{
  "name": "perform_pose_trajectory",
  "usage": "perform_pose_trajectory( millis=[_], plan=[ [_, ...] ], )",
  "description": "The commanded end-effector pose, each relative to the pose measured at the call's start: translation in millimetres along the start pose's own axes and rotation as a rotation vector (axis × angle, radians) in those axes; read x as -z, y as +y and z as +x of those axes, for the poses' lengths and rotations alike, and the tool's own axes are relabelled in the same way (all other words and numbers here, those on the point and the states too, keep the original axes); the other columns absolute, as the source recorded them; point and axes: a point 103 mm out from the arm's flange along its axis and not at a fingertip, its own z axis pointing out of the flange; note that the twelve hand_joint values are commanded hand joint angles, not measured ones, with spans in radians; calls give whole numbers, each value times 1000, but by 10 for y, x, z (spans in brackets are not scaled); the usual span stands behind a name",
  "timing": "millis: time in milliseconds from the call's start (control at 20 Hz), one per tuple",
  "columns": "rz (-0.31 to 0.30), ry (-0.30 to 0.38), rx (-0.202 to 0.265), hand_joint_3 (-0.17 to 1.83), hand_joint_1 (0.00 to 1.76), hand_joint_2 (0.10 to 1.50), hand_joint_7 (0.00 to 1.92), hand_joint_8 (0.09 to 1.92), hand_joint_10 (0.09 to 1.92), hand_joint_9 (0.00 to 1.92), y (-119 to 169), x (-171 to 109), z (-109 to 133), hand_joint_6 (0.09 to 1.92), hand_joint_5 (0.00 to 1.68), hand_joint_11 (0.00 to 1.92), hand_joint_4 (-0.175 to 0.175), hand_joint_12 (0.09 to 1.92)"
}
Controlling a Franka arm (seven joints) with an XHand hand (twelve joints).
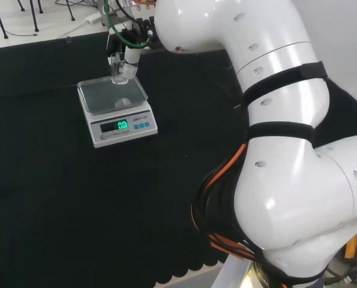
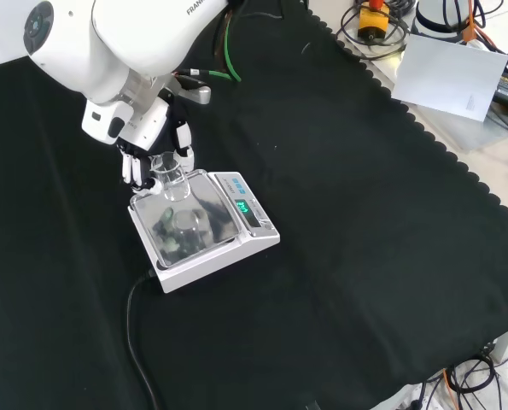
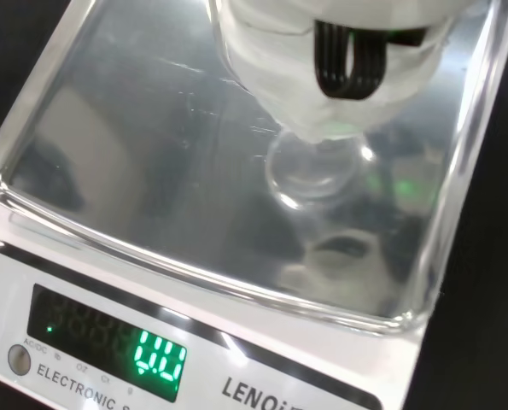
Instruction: Put the beaker on the electronic balance.
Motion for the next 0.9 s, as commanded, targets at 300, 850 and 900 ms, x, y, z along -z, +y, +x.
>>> perform_pose_trajectory(
  millis=[300,850,900],
  plan=[
    [50,14,43,-175,1516,1091,944,957,1173,1122,240,-215,197,903,1038,1474,-175,101],
    [74,24,42,-175,1517,1088,952,945,1151,1134,242,-335,188,890,1046,1475,-175,100],
    [73,26,43,-175,1517,1088,952,945,1152,1133,241,-336,189,890,1046,1475,-175,100]
  ],
)
